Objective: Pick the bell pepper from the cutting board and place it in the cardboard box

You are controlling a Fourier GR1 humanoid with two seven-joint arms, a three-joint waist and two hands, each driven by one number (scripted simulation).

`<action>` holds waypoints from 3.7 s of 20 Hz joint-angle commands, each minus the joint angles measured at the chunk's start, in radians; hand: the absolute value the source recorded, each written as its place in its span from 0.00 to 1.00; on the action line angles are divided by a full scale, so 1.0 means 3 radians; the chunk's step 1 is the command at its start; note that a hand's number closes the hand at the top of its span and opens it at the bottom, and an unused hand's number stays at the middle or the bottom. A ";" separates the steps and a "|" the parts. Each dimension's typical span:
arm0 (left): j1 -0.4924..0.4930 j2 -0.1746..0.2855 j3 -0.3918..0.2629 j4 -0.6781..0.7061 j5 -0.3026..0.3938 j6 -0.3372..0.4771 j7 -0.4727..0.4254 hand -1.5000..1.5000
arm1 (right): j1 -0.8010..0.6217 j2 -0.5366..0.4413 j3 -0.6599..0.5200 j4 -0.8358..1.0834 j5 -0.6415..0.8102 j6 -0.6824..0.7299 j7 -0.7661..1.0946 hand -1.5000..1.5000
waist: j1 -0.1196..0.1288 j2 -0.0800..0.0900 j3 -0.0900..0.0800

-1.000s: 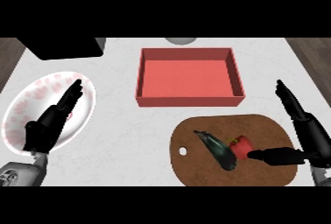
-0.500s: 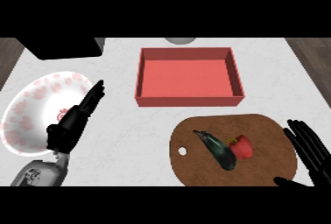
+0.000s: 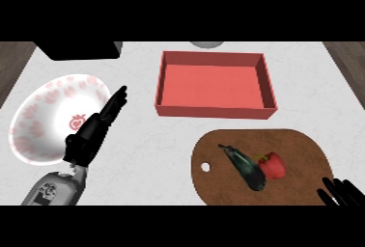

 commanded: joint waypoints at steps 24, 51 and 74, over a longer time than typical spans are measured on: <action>0.0043 -0.0347 0.0255 0.0030 -0.0318 -0.0368 -0.0060 0.50 | -0.1230 0.1409 0.0282 0.0871 0.0651 0.1302 0.0799 0.00 | 0.0141 0.0020 0.0013; -0.0036 -0.0659 0.0571 0.0061 -0.0620 -0.0696 0.0060 0.50 | -0.1395 0.1859 -0.0129 0.1452 0.1073 0.1609 0.0372 0.00 | 0.0136 0.0020 0.0012; -0.0051 -0.0749 0.0638 0.0173 -0.0768 -0.0743 -0.0072 0.50 | -0.1914 0.2042 -0.0390 0.2138 0.1619 0.1071 0.0120 1.00 | 0.0139 0.0024 0.0013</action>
